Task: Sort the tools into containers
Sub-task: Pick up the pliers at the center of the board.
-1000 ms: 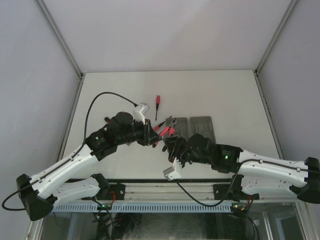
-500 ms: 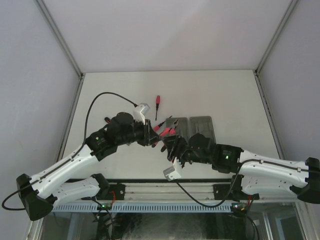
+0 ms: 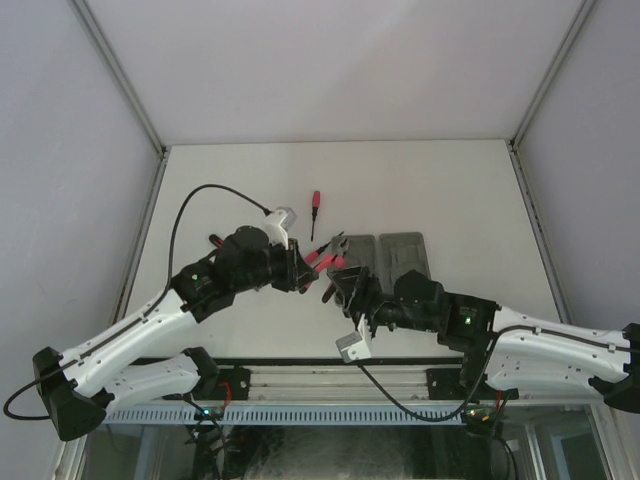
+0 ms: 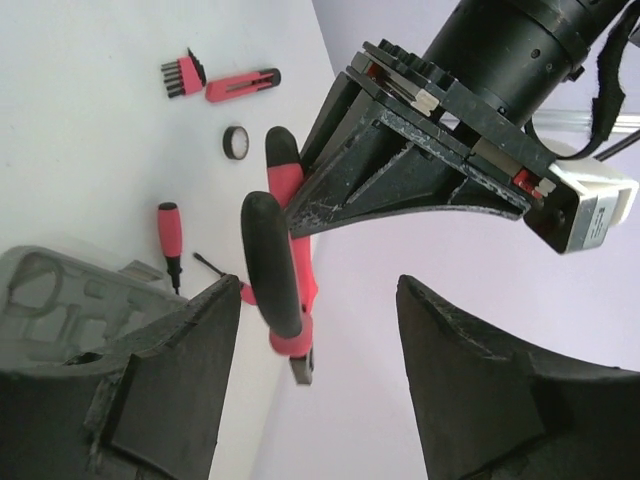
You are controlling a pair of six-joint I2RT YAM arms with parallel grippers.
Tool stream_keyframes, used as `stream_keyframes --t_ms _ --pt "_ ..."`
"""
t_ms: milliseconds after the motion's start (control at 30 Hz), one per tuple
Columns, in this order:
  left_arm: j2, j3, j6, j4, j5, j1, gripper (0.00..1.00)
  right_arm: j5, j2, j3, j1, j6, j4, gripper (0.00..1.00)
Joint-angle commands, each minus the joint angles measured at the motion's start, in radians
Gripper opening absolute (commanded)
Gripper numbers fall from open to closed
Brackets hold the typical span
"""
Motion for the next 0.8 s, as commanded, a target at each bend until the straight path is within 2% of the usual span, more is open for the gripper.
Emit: stream_keyframes --t_ms 0,233,567,767 --pt "-0.026 0.024 -0.014 0.004 -0.113 -0.003 0.0 -0.026 -0.065 -0.05 0.02 0.133 0.106 0.63" --pt "-0.039 0.033 -0.018 -0.047 -0.248 -0.003 0.0 -0.016 -0.157 -0.165 0.033 0.383 0.292 0.63" --pt "-0.058 0.026 -0.009 -0.079 -0.357 -0.003 0.0 0.05 -0.236 -0.301 0.041 0.938 0.467 0.6" --pt "-0.072 0.022 0.0 -0.101 -0.425 -0.003 0.0 0.197 -0.219 -0.303 0.044 1.298 0.47 0.56"
